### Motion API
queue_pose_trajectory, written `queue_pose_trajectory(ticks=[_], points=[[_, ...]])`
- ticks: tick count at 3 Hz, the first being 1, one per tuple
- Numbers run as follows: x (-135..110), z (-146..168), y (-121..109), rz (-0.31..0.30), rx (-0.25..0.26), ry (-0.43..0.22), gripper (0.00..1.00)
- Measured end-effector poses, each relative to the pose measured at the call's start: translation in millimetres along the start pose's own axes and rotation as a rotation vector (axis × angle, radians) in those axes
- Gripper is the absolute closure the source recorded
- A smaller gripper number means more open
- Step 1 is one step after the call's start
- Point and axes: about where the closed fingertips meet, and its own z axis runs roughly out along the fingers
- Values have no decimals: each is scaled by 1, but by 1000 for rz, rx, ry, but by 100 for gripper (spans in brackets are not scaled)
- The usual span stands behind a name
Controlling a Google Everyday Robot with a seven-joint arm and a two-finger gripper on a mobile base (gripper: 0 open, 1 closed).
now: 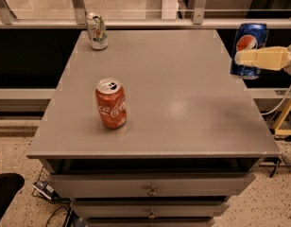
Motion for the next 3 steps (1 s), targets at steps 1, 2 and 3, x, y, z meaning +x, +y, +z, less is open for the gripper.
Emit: queue_pose_trajectory(ticks=[1,2,3], points=[[7,4,-1,-66,-77,-19,100],[21,-2,0,-206,-205,-44,100],[38,-11,9,-387,-281,-60,100]])
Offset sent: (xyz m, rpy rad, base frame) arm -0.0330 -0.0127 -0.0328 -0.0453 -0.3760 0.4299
